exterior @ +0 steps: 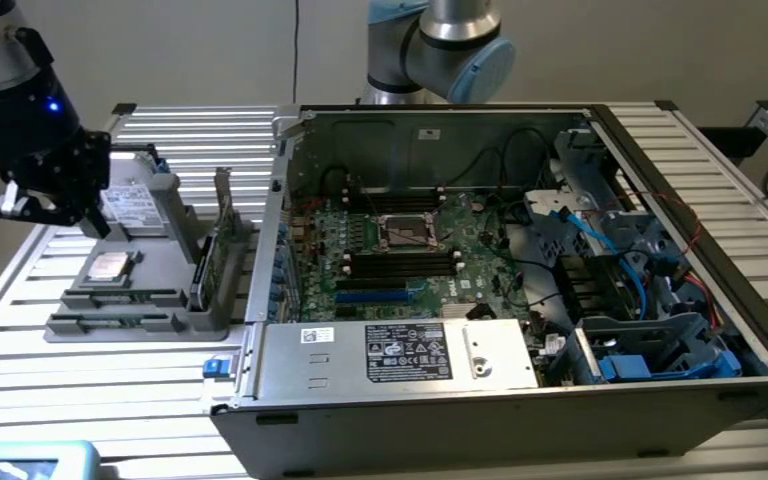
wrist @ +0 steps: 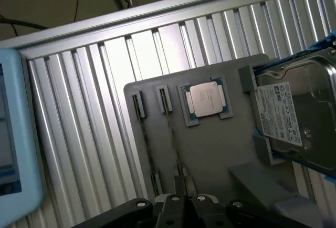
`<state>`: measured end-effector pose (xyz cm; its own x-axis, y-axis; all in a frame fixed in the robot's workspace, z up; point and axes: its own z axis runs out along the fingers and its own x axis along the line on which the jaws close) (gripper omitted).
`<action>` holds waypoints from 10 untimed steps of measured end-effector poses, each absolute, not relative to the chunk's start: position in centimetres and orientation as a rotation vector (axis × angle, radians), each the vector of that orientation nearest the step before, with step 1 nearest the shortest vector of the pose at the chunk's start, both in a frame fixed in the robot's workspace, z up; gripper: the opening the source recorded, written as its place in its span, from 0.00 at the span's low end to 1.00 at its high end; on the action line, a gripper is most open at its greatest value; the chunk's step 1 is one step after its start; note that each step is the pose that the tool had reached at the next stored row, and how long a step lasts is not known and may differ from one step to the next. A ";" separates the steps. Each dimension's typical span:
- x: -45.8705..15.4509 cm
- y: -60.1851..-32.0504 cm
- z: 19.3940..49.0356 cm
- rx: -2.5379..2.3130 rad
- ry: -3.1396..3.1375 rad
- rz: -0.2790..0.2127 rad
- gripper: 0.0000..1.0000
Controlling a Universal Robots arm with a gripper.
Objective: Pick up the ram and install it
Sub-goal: 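Pick up the ram and move it above insertion slot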
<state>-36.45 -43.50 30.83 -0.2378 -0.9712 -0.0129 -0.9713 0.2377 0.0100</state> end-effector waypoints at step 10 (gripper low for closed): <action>-36.5 -43.5 30.8 -2.154 2.283 0.025 0.11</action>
